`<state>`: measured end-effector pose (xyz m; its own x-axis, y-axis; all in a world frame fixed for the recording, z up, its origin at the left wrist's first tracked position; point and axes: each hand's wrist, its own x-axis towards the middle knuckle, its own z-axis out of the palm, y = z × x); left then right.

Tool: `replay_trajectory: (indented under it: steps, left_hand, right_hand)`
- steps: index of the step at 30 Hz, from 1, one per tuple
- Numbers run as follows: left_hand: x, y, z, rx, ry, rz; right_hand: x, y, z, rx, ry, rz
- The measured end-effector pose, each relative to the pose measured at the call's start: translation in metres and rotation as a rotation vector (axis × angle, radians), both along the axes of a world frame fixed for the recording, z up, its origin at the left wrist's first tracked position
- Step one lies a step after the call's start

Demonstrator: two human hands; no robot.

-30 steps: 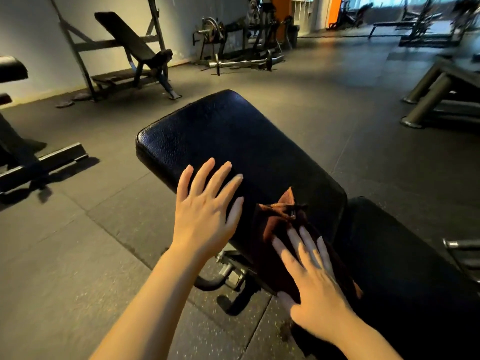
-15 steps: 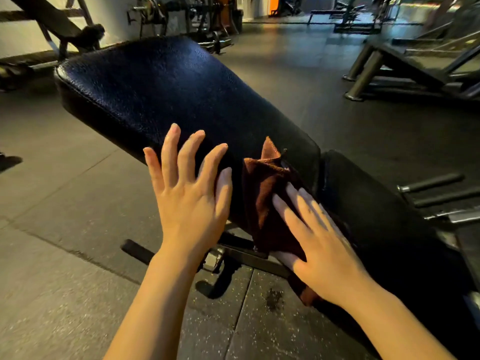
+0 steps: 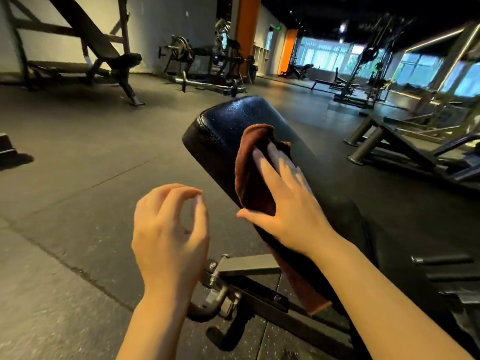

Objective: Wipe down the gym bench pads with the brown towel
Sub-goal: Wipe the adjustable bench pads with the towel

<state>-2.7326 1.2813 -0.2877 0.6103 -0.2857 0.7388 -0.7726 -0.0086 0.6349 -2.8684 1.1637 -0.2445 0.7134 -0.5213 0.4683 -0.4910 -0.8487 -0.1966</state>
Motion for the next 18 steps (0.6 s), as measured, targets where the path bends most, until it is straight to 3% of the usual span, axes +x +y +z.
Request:
replay_trajectory:
  steps: [3, 7, 11, 18]
  left_hand:
    - [0.006, 0.008, 0.008, -0.007, 0.022, 0.015]
    - [0.006, 0.012, 0.008, 0.034, -0.104, -0.013]
    - [0.002, 0.010, 0.005, 0.022, -0.022, 0.005]
    - [0.013, 0.004, -0.007, -0.063, 0.001, -0.051]
  right_hand:
    - [0.037, 0.010, 0.021, 0.008, 0.012, -0.102]
    - [0.074, 0.014, 0.042, 0.016, -0.007, -0.142]
    - [0.085, 0.015, 0.046, -0.015, -0.022, -0.133]
    - [0.017, 0.014, -0.016, -0.486, -0.033, 0.076]
